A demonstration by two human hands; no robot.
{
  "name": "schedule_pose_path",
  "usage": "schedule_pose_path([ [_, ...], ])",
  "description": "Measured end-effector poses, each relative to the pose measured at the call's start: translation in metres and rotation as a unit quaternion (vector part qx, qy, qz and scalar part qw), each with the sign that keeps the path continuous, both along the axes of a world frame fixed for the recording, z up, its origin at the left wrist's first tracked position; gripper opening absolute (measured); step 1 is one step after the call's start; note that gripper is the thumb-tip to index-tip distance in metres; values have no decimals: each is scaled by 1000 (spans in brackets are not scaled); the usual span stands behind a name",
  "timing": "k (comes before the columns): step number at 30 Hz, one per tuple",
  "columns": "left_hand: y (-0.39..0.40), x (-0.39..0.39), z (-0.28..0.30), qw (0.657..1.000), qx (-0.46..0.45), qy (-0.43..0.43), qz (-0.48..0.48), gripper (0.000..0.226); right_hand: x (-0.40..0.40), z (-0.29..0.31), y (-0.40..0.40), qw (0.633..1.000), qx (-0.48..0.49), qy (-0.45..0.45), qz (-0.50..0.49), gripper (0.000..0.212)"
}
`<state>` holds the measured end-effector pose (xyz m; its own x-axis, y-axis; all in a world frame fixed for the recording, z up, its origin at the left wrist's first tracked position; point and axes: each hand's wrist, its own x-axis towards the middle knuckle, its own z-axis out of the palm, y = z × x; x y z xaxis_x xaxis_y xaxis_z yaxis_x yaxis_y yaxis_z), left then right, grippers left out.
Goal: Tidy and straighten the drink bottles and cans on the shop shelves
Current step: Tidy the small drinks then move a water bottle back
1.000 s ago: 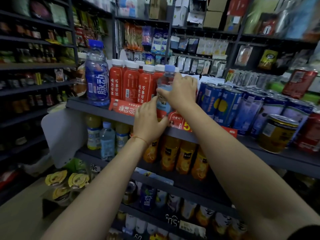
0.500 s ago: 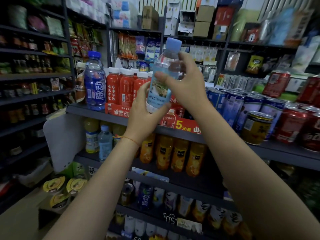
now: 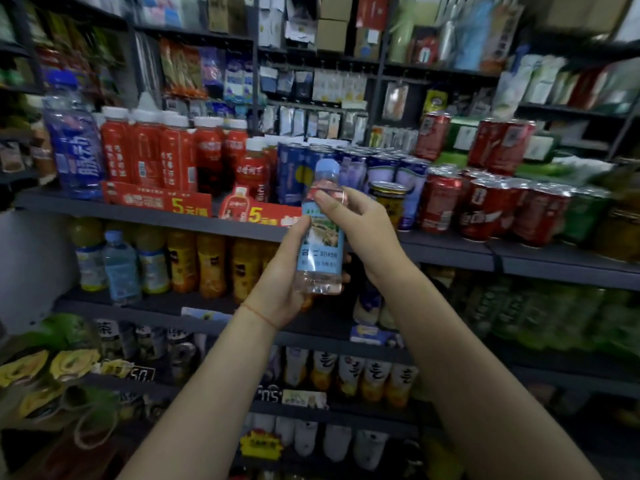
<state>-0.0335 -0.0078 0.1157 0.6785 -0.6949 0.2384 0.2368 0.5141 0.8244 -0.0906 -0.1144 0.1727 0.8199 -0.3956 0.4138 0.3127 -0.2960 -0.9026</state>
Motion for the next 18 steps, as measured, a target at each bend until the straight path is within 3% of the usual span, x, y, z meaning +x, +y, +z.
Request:
schedule_pose_path([
  [5,-74,-81,2,1000,1,-5,0,42,-91,-4,-77,999,-29,29,-36,44],
  [7,-112,-114,-1,1000,15,-2,-8,41,-140,-14,-112,998,-21,49,-40,37],
  [12,-239,-214,-11,993,107,-35,23,71,-257,-58,-218,987,-54,118,-93,17],
  [15,-305,-278,-13,993,103,-58,15,59,-317,-65,-283,986,-19,114,-119,24],
  [18,-359,-328,-1,991,87,-103,-9,45,-366,-66,-337,989,24,49,-139,41],
])
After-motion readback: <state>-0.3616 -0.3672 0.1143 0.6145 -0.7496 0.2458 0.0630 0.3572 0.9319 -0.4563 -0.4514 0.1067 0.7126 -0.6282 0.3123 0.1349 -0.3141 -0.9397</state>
